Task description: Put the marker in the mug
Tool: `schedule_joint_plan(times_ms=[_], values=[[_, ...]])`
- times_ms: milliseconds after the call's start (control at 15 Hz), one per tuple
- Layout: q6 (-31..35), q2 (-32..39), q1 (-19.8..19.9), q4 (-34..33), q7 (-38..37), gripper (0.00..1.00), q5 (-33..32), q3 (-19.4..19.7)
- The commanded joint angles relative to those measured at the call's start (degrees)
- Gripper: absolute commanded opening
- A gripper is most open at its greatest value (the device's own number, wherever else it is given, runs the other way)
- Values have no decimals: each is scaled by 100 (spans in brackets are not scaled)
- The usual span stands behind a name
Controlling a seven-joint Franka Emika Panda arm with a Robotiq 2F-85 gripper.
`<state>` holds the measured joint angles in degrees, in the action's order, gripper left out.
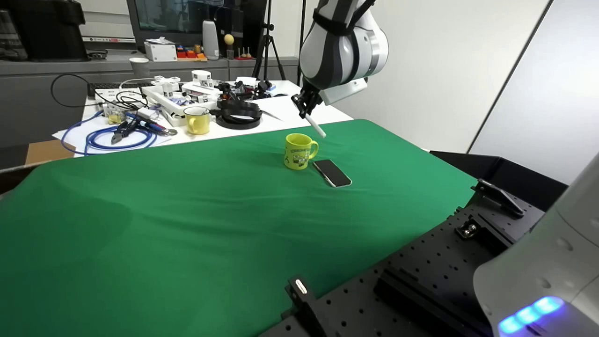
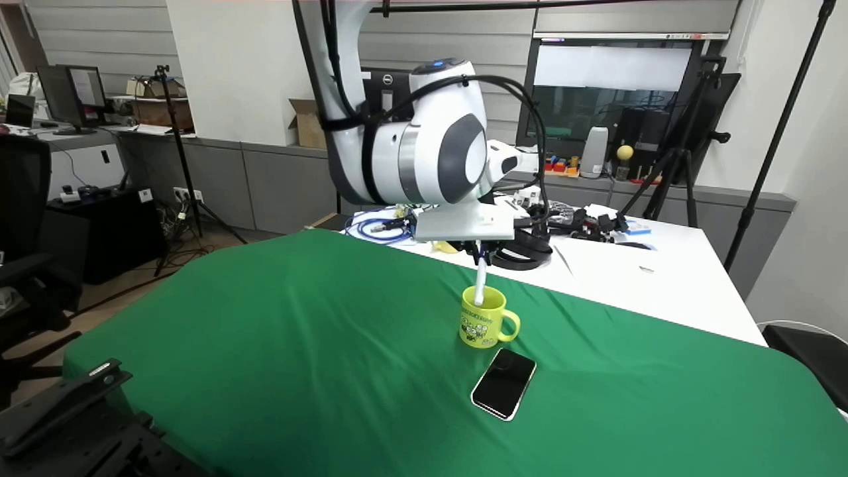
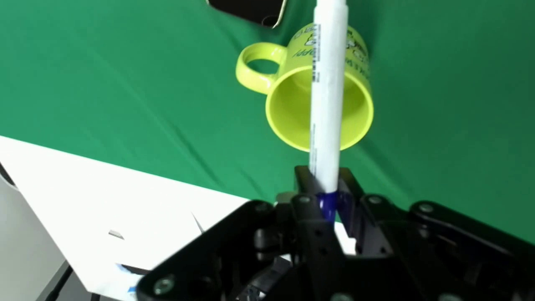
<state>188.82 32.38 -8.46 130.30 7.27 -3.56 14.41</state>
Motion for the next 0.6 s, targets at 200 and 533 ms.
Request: schedule_joint_plan(times_ms=[200,533], values=[[878,104,-36,-128,64,5,177,179],[905,349,85,-565,125,5,236,48]])
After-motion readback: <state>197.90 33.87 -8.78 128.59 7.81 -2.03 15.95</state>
